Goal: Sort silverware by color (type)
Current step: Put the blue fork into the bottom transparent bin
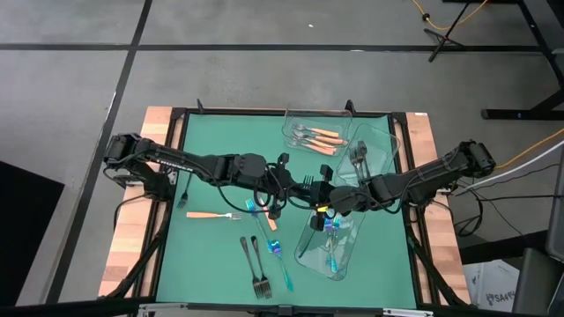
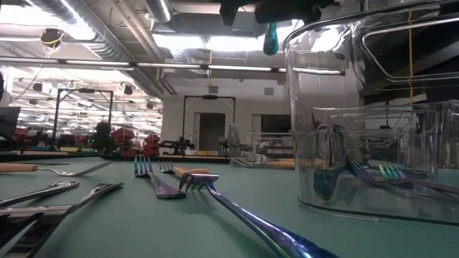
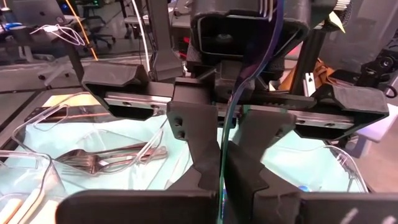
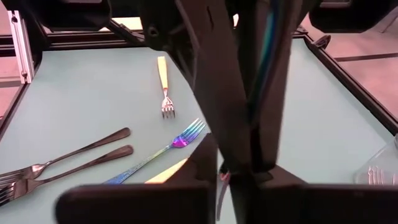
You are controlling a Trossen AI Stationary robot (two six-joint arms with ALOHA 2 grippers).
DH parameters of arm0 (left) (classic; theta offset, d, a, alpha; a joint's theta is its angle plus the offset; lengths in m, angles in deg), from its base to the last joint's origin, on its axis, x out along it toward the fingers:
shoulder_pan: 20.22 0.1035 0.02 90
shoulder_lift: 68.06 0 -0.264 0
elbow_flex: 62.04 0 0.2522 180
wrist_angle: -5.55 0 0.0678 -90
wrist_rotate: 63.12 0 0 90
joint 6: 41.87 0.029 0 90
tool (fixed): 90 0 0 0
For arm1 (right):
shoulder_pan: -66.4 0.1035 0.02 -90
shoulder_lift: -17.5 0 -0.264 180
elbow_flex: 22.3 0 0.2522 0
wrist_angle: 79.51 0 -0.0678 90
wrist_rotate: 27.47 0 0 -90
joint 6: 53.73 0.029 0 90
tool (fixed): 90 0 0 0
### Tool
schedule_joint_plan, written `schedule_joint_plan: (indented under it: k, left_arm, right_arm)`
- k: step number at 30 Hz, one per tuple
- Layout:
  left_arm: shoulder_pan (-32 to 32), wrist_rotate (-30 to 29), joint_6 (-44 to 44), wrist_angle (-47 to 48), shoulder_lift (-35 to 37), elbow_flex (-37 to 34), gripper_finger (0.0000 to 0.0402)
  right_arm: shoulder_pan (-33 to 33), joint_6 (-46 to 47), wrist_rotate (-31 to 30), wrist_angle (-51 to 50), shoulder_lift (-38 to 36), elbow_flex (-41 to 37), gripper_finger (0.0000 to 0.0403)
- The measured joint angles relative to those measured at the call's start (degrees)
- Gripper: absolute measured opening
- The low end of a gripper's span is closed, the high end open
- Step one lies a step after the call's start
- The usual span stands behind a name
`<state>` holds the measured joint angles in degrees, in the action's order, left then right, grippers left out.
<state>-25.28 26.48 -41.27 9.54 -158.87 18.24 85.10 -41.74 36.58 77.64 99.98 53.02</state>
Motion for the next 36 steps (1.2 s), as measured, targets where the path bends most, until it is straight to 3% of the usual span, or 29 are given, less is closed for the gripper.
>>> schedule_joint_plan:
  k: [18, 27, 36]
  left_arm:
    - [0.0, 0.0, 0.0, 0.2, 0.0, 0.0, 0.0011]
    - [0.0, -0.3, 0.0, 0.3, 0.0, 0.0, 0.0064]
    - [0.0, -0.3, 0.0, 3.0, 0.0, 0.0, 0.0107]
  right_arm:
    - [0.0, 1.4, 0.1, 0.0, 0.0, 0.0, 0.0001]
    - [0.0, 1.8, 1.6, -0.3, 0.0, 0.0, 0.0001]
    - [0.0, 10.1, 2.2, -8.1, 0.0, 0.0, 0.0]
